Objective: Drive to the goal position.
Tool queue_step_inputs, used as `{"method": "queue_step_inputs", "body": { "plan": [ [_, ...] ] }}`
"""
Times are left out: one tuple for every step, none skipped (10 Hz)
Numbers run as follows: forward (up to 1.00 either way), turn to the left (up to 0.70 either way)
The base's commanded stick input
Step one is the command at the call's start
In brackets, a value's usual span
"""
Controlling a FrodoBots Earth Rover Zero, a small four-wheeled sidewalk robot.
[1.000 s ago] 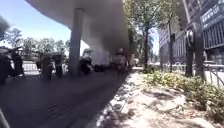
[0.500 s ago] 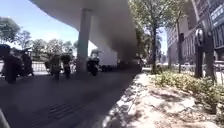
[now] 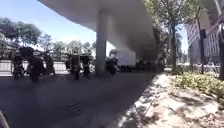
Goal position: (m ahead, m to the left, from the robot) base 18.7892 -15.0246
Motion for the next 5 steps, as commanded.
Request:
{"method": "queue_step_inputs", "body": {
  "plan": [
    [0.0,0.0],
    [0.0,0.0],
    [0.0,0.0],
    [0.0,0.0],
    [0.0,0.0]
  ]
}}
